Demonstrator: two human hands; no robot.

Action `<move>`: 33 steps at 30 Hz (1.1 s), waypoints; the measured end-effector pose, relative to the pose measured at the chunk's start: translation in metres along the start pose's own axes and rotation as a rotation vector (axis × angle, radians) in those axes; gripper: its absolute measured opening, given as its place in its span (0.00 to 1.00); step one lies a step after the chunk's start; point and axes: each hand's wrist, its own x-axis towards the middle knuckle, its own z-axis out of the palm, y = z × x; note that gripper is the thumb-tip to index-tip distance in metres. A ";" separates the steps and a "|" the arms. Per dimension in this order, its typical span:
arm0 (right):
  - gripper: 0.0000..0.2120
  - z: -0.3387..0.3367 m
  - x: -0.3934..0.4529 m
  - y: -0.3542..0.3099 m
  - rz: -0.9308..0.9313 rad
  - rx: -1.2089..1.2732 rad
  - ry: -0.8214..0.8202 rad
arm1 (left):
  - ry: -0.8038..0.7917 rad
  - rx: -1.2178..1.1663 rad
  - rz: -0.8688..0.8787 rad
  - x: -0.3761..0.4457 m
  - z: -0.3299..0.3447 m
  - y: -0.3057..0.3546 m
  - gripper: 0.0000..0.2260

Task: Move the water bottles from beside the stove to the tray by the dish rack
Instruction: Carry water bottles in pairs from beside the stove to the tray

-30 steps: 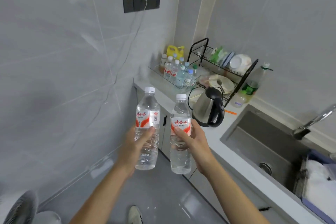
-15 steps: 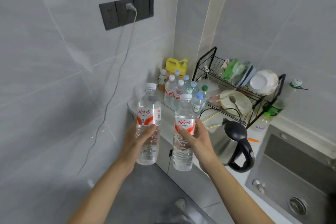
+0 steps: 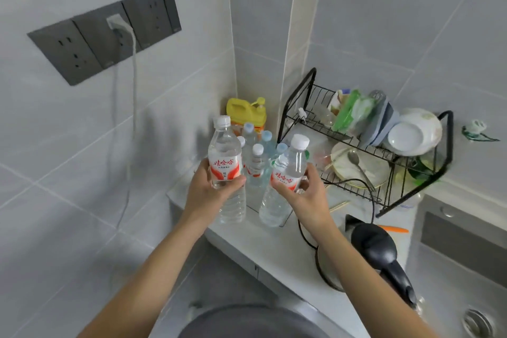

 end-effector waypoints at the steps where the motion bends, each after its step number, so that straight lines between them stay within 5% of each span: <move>1: 0.30 0.002 0.005 0.002 0.009 -0.010 0.024 | -0.023 0.021 0.021 0.012 0.002 -0.001 0.27; 7: 0.30 0.020 0.022 0.022 0.055 -0.061 0.189 | -0.185 0.152 0.119 0.076 0.012 -0.015 0.24; 17: 0.28 0.056 0.011 0.068 0.216 -0.503 0.313 | -0.370 0.376 0.150 0.117 0.032 -0.061 0.27; 27: 0.28 0.056 0.016 0.092 0.147 -0.889 0.207 | -0.526 0.518 0.191 0.120 0.050 -0.090 0.34; 33: 0.31 0.044 0.023 0.092 0.083 -0.977 0.173 | -0.571 0.552 0.224 0.121 0.060 -0.099 0.28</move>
